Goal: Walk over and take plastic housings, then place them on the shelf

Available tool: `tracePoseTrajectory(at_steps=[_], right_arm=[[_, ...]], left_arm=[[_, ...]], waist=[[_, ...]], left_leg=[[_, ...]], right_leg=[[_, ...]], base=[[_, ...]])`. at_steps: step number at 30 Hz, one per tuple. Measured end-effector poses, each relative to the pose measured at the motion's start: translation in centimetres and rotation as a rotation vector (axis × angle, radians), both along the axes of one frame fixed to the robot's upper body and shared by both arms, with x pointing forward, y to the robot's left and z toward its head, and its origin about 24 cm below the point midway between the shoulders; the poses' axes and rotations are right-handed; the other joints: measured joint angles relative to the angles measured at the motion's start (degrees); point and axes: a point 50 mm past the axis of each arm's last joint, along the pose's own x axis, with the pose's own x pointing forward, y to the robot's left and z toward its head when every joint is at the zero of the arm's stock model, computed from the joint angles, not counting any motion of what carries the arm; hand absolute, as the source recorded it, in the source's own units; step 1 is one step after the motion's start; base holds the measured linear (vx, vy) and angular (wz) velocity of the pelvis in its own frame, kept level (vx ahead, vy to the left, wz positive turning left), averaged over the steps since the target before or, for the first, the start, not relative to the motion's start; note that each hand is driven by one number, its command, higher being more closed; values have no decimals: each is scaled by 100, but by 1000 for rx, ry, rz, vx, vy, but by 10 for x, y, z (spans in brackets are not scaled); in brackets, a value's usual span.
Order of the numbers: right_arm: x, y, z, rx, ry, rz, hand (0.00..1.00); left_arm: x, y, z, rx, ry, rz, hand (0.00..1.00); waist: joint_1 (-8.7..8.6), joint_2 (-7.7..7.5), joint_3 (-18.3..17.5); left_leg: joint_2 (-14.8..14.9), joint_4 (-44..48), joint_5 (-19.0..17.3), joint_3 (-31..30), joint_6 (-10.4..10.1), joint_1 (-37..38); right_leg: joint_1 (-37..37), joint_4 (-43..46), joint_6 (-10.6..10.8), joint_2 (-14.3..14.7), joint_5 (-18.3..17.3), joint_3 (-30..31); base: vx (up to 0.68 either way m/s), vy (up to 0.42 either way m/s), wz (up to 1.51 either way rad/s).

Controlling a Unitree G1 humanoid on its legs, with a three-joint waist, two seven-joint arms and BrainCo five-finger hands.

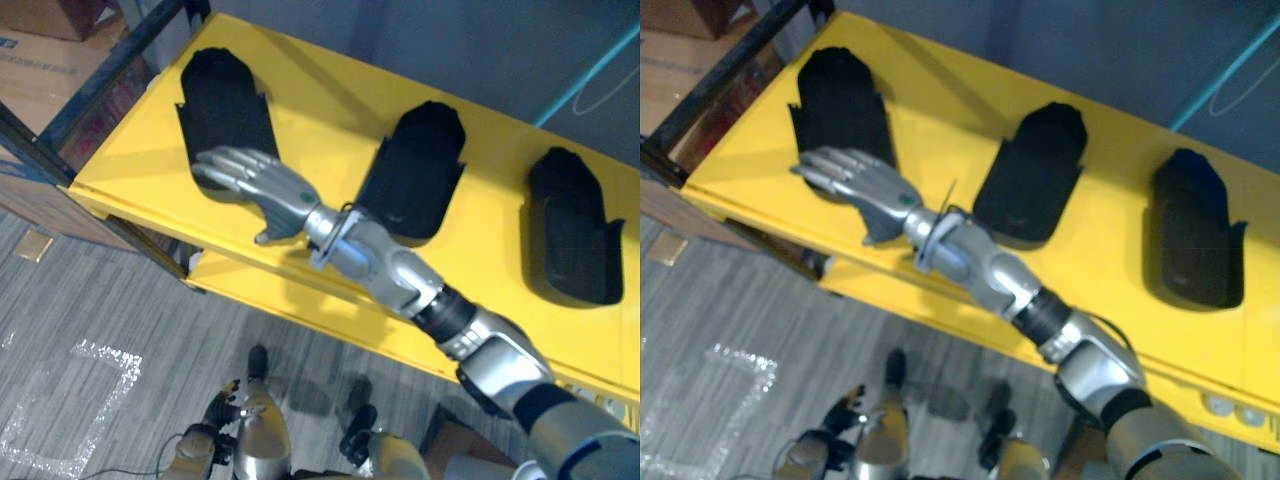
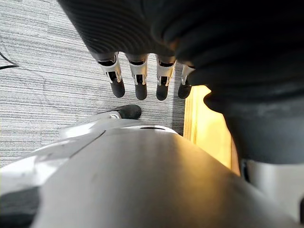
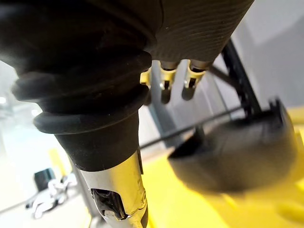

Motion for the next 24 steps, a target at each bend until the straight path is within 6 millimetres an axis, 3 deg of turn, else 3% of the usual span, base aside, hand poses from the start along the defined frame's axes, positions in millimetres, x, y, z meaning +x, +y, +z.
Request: tracePoseTrajectory(at_steps=[10, 18, 24], right_arm=[[20, -8, -4, 41, 56, -186, 0], [37, -29, 9, 213, 4, -343, 0], [46, -34, 3, 186, 42, -377, 0]], left_arm=[[4, -2, 1, -18, -4, 39, 0], [4, -6, 1, -50, 0, 71, 0], [5, -6, 2, -53, -6, 72, 0]], waist=[[129, 7, -8], [125, 216, 114], [137, 223, 118]], left_leg=[[-61, 2, 28, -76, -32, -140], [-50, 2, 19, -121, -15, -155], [-55, 4, 44, -184, -50, -239]], right_leg=[[-136, 151, 12, -78, -75, -84], [-208, 356, 4, -109, -215, -99], [-271, 437, -4, -127, -277, -180]], base=[[9, -7, 4], [-5, -21, 2], [16, -32, 5]])
